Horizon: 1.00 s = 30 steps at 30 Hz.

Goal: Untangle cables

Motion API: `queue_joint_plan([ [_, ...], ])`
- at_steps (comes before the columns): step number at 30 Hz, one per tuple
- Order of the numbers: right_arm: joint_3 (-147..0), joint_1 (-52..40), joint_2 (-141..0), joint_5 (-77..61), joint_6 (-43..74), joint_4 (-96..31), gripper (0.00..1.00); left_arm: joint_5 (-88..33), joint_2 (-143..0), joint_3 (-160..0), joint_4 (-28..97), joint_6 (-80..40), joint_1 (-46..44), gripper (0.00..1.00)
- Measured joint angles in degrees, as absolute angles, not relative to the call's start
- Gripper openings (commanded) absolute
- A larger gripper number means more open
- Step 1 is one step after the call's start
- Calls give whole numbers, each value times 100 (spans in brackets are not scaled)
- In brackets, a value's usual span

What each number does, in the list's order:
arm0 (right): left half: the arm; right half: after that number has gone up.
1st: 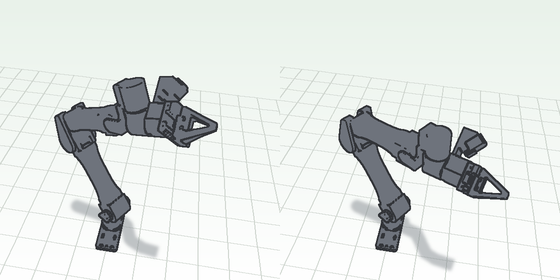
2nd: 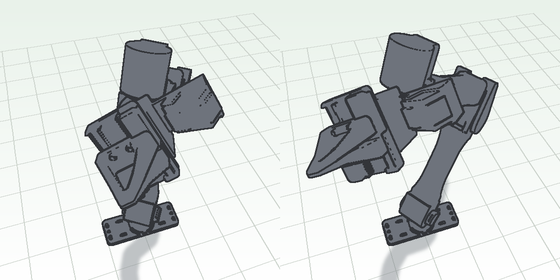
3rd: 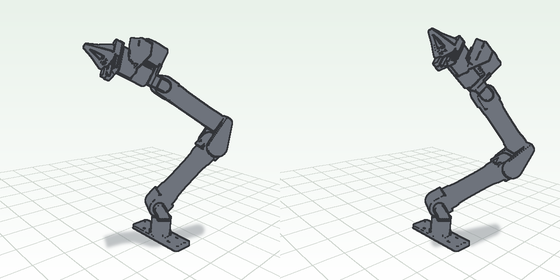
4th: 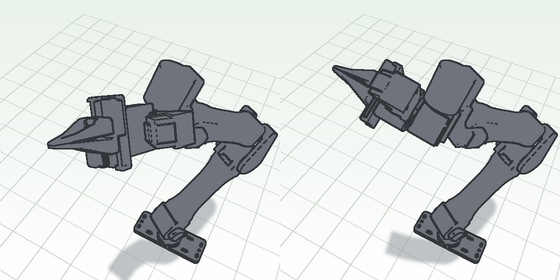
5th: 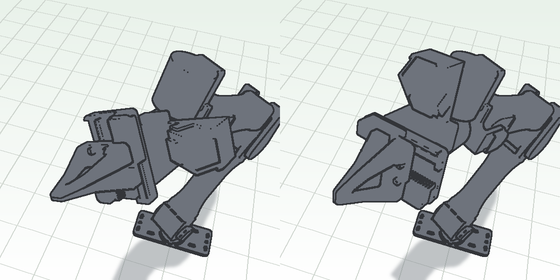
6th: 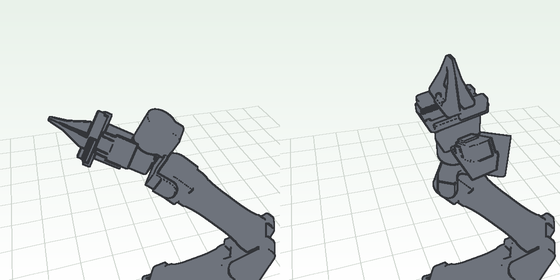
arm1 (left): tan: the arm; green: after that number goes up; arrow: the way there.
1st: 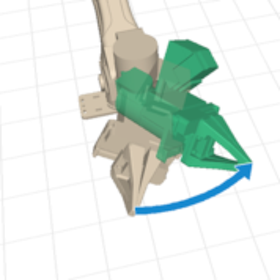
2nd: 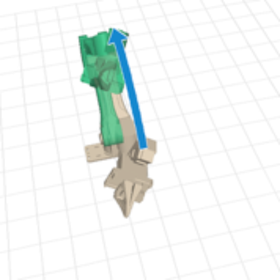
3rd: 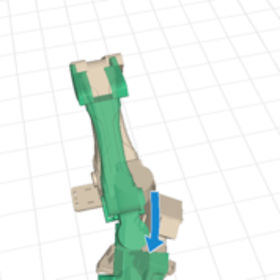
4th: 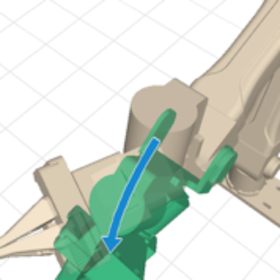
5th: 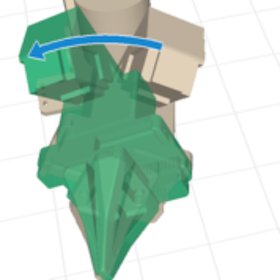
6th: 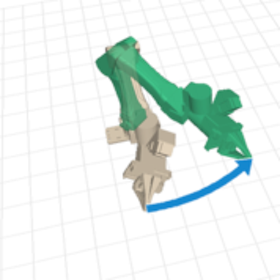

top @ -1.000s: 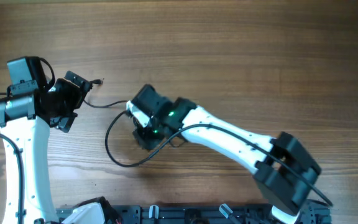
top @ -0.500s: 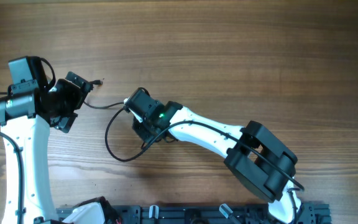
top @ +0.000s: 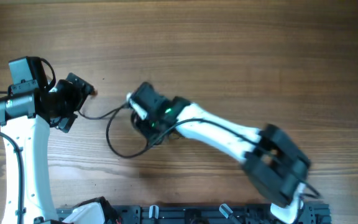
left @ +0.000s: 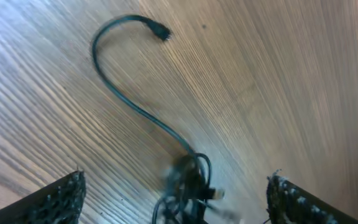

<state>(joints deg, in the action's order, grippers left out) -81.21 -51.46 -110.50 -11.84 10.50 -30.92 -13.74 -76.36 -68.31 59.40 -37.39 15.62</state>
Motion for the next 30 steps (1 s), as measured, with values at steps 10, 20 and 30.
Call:
queue_joint_plan([
  [10, -8134, -1806, -9585, -5439, 2368, -3131, 4, -2919, -7644, -6831, 5940, -2108, 779, 81],
  [20, -8086, -1708, -9756, -6145, 2543, -3105, 4, -3485, -8162, -6206, 3411, -3640, -1013, 77],
  [30, -8086, -1704, -9756, -6099, 2528, -3114, 4, -4711, -8680, -6080, 2152, -5009, -1013, 65],
])
